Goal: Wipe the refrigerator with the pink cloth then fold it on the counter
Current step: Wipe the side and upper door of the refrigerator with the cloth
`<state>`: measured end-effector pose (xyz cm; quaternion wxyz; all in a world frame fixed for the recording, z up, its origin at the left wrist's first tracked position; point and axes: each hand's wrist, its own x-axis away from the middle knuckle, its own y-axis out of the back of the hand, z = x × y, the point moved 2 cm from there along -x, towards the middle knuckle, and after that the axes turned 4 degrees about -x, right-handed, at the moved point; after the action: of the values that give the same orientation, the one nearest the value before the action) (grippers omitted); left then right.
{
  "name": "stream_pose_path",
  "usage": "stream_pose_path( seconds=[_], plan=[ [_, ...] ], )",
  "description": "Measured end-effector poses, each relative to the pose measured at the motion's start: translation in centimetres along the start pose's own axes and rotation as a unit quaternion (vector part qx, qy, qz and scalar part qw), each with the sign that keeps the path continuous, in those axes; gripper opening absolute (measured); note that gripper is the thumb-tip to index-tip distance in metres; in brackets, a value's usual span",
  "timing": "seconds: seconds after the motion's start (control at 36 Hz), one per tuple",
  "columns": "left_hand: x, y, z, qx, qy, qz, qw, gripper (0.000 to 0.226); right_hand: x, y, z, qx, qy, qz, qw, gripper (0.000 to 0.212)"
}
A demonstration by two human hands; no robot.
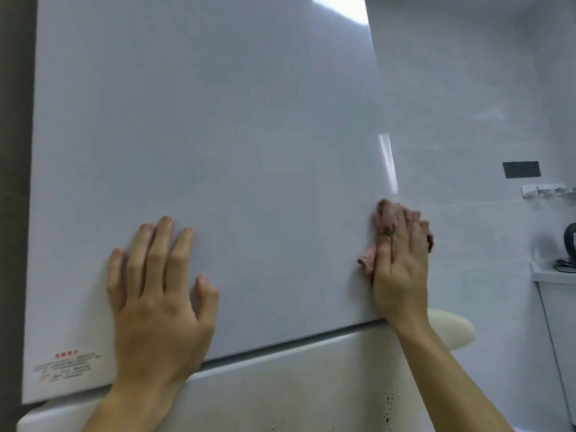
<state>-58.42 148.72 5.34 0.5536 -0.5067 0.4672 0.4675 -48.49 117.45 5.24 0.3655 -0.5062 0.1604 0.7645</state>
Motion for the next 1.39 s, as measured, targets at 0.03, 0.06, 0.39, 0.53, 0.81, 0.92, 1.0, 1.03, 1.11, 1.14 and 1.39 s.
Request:
stream_pose_path(
  seconds=[0.03, 0.06, 0.39, 0.53, 0.81, 0.92, 1.0, 1.03, 1.11, 1.14, 1.39],
  plan=[
    [0.0, 0.1, 0.1, 0.003, 0.000, 0.002, 1.000, 0.058, 1.2, 0.4, -0.8, -0.006, -0.030, -0.004, 1.000, 0.065],
    [0.0, 0.2, 0.1, 0.007, 0.001, 0.007, 1.000, 0.058, 2.2, 0.6, -1.3, -0.012, -0.055, -0.008, 0.998, 0.066],
    [1.2, 2.6, 4.0, 0.030, -0.036, 0.070, 0.996, 0.058, 9.3, -4.6, 6.1, 0.022, -0.014, 0.009, 1.000, 0.067],
    [2.1, 4.0, 7.9, 0.010, -0.029, 0.038, 0.999, 0.055, 15.2, -9.4, 14.1, 0.030, 0.094, 0.026, 0.995, 0.065],
    [3.7, 5.6, 13.4, -0.016, -0.033, 0.044, 0.998, 0.058, 21.0, -15.2, 25.7, -0.034, 0.204, 0.085, 0.975, 0.058],
    [4.4, 6.4, 15.2, 0.006, 0.018, 0.047, 0.999, 0.057, 22.0, -16.5, 27.4, -0.039, 0.256, 0.097, 0.961, 0.056],
    [4.9, 7.5, 16.1, 0.019, 0.052, 0.038, 0.998, 0.051, 22.5, -16.8, 28.4, -0.047, 0.299, 0.133, 0.944, 0.058],
    [5.1, 7.9, 16.3, 0.031, 0.068, 0.035, 0.997, 0.050, 22.6, -16.7, 28.7, -0.052, 0.309, 0.151, 0.937, 0.059],
    [5.4, 9.3, 16.0, 0.110, 0.142, 0.040, 0.983, 0.051, 22.2, -15.7, 29.3, -0.127, 0.302, 0.226, 0.918, 0.058],
    [5.5, 9.8, 15.7, 0.149, 0.162, 0.044, 0.974, 0.052, 21.9, -15.1, 29.3, -0.172, 0.281, 0.259, 0.908, 0.058],
    [3.7, 10.7, 9.9, 0.561, 0.189, 0.195, 0.782, 0.048, 19.5, -10.4, 26.8, -0.303, 0.143, 0.350, 0.875, 0.061]
  ],
)
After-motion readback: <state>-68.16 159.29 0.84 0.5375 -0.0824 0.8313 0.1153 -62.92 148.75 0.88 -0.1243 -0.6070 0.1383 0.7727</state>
